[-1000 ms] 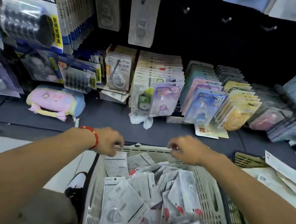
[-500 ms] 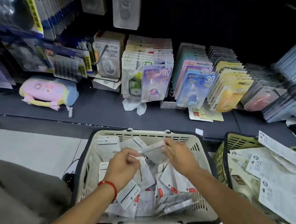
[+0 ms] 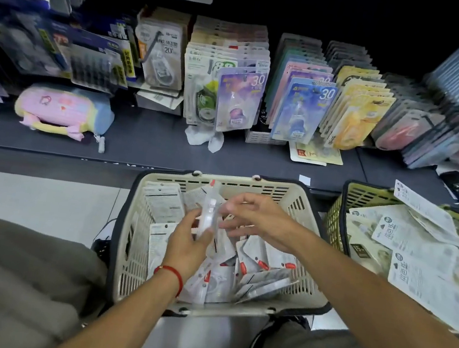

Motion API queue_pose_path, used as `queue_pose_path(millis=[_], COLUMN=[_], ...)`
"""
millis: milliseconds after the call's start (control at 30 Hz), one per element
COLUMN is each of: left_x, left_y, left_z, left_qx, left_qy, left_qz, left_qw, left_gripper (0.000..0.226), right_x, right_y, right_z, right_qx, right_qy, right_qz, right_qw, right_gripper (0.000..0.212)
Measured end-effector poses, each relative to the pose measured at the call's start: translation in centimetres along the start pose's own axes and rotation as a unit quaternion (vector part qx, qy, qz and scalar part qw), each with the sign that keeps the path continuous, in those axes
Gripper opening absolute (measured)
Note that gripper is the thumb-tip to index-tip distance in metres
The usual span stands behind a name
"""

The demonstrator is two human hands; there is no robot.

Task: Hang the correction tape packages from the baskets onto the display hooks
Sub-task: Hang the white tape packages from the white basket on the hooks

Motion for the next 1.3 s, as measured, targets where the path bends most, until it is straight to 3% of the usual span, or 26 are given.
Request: queue_pose_path(millis=[33,67,133,167,200,267,400,467,567,633,700,800,900,1000,1033,1100,1167,1200,1300], left_x=[0.3,0.5,1.1,1.4,1.6,2.1,2.5,2.5,2.2,1.9,1.6,1.2,1.3,2.3,2.7,3.2,3.4,3.6,3.9], left_y=[0.1,0.1,0.1,0.1,0.1,0.1,0.2,0.3,0.6,0.7,0.8,1.2,1.3,1.0,1.0,0.8,0.9,0.9,0.6], left_z=[-0.2,-0.3,-0.3,-0.2,-0.1,0.1,0.2,0.1,0.0,0.1,0.3,0.1,-0.3,-0.4,-0.4,-0.7,-1.1,-1.2,-1.5], left_qx=[0.002,0.007,0.015,0.017,0.02,0.03,0.04,0.034,0.03,0.047,0.067,0.1,0.141,0.171,0.168,0.137,0.098,0.088,0.075], left_qy=[-0.04,-0.075,-0.128,-0.148,-0.16,-0.157,-0.168,-0.189,-0.213,-0.23,-0.255,-0.319,-0.35,-0.3,-0.291,-0.282,-0.271,-0.266,-0.251], left_qz=[-0.038,-0.072,-0.118,-0.136,-0.151,-0.172,-0.184,-0.202,-0.223,-0.244,-0.273,-0.285,-0.286,-0.262,-0.253,-0.243,-0.228,-0.224,-0.23], left_qw=[0.998,0.995,0.985,0.98,0.975,0.972,0.968,0.96,0.951,0.941,0.925,0.898,0.881,0.901,0.907,0.918,0.93,0.933,0.937], left_gripper=[0.029,0.026,0.027,0.029,0.033,0.04,0.037,0.038,0.031,0.03,0.037,0.047,0.051,0.048,0.049,0.047,0.046,0.043,0.037], right_x=[-1.0,-2.2,-5.3,-7.0,-8.6,-10.6,-12.0,-11.6,-9.4,-7.2,-4.9,-1.9,-1.4,-2.3,-2.7,-3.7,-5.4,-6.7,-11.1], right_y=[0.2,0.3,0.4,0.3,0.2,0.3,0.2,-0.8,-2.5,-3.4,-3.7,-3.4,-2.9,-2.4,-2.2,-1.8,-1.4,-1.1,-0.8], right_z=[-1.1,-2.6,-4.8,-5.2,-5.0,-3.9,-2.7,-3.1,-4.8,-5.3,-4.7,-2.0,0.6,1.4,1.3,0.0,-2.3,-3.2,-4.0], right_qx=[-0.021,-0.059,-0.099,-0.099,-0.094,-0.119,-0.238,-0.287,-0.395,-0.425,-0.376,-0.255,-0.141,-0.038,-0.035,-0.113,-0.216,-0.218,-0.122], right_qy=[-0.072,-0.223,-0.53,-0.591,-0.603,-0.572,-0.475,-0.416,-0.331,-0.262,-0.238,-0.293,-0.309,-0.288,-0.261,-0.204,-0.279,-0.351,-0.456], right_qz=[0.019,0.042,0.124,0.17,0.21,0.235,0.184,0.155,0.115,0.049,-0.04,-0.137,-0.165,-0.136,-0.12,-0.08,-0.022,0.018,0.13], right_qw=[0.997,0.972,0.833,0.782,0.764,0.777,0.827,0.849,0.849,0.865,0.895,0.911,0.926,0.947,0.957,0.969,0.935,0.91,0.872], right_gripper=[0.028,0.031,0.047,0.058,0.069,0.083,0.079,0.073,0.048,0.046,0.049,0.052,0.062,0.075,0.075,0.066,0.055,0.057,0.088])
Point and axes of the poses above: each hand's wrist, its own y-axis towards the middle knuckle, its own z-axis out of the palm, x = y × z, the point moved 3 cm from there along y, towards the middle knuckle, and after that the axes turned 6 degrees about -y, right-handed, at the moved point
